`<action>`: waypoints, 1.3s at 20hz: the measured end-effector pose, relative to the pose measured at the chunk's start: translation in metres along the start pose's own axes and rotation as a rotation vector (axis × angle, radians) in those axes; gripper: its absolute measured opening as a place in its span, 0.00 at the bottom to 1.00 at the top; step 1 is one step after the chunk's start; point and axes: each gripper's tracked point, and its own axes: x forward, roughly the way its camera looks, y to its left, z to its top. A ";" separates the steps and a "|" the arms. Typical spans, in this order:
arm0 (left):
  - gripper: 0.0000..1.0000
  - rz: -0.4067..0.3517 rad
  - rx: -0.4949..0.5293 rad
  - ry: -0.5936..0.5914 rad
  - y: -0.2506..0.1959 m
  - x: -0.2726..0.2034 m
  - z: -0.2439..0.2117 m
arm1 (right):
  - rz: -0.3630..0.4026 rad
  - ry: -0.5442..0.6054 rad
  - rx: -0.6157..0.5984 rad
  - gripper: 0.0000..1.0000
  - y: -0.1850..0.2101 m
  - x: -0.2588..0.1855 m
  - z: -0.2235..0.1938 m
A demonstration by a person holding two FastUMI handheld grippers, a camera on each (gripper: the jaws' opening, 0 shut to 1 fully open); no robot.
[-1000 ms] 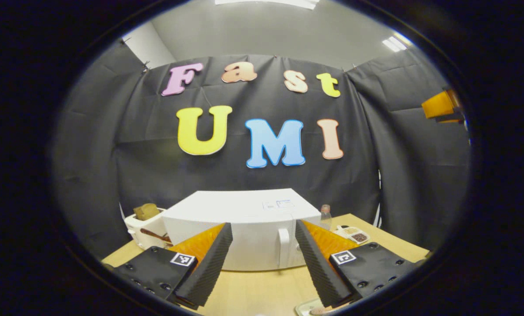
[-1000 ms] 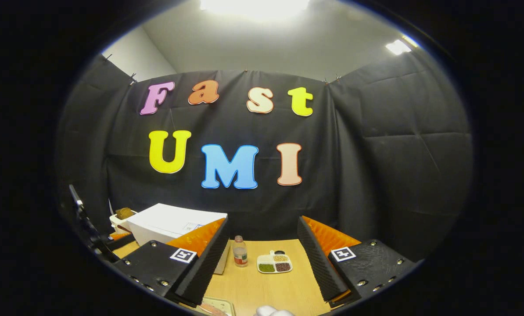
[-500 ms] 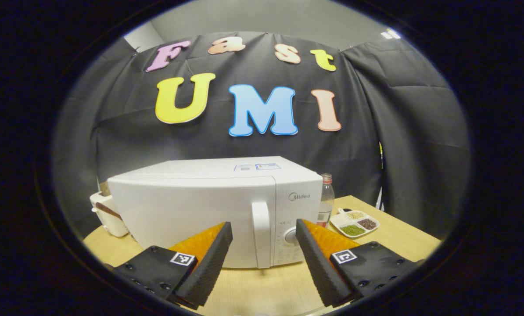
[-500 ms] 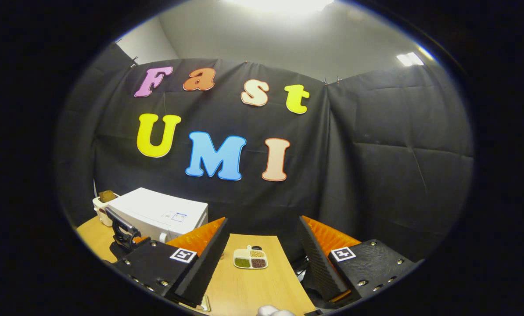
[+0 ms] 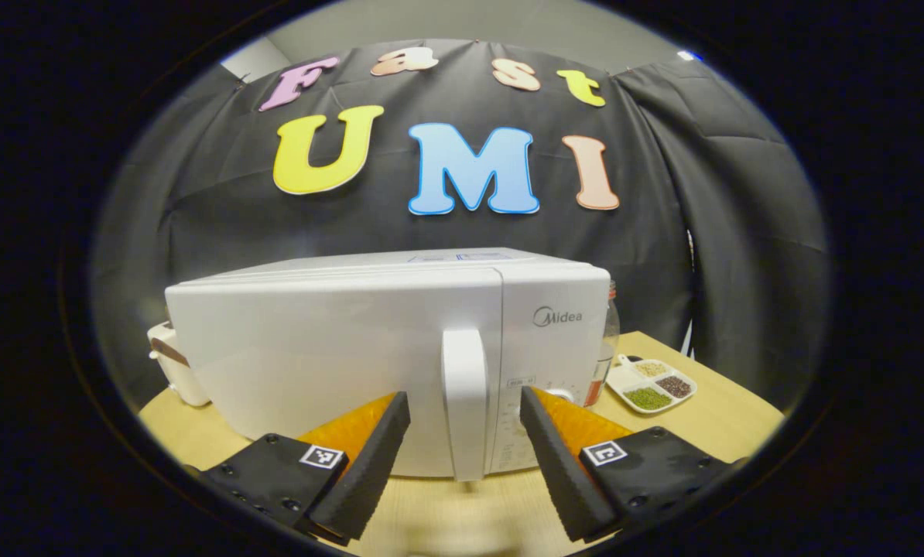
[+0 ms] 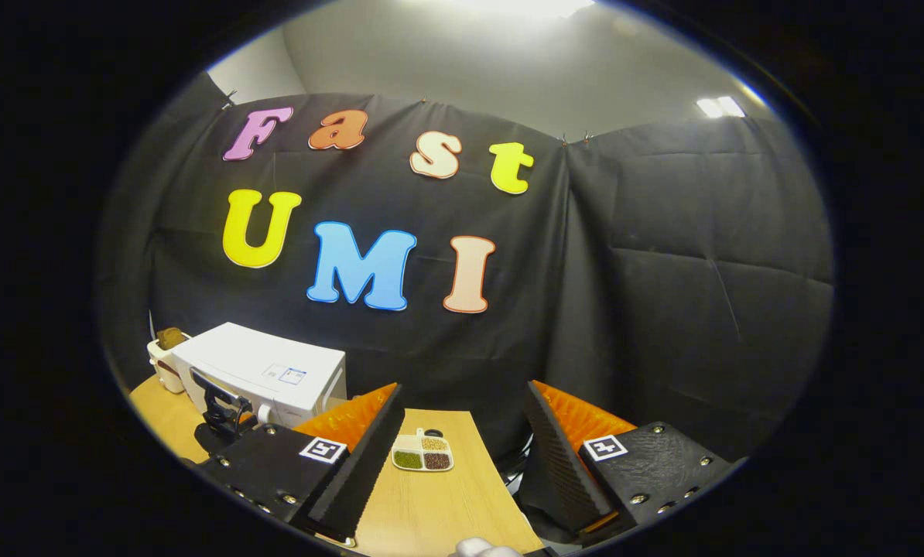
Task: Open the microwave oven with the left hand, put the food in, and close the microwave oven.
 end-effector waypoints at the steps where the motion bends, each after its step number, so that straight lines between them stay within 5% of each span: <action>1: 0.94 0.006 0.006 0.003 0.001 0.001 0.000 | 0.005 -0.002 0.001 0.95 0.002 0.000 0.001; 6: 0.35 -0.023 -0.020 0.042 -0.005 0.007 -0.009 | 0.034 -0.009 -0.018 0.96 0.012 -0.002 0.000; 14: 0.21 -0.034 -0.030 0.059 -0.003 0.004 -0.011 | 0.047 -0.004 -0.006 0.95 0.011 -0.013 -0.005; 26: 0.21 -0.034 -0.033 0.118 -0.002 -0.015 -0.025 | 0.039 0.007 0.019 0.95 -0.002 -0.030 -0.015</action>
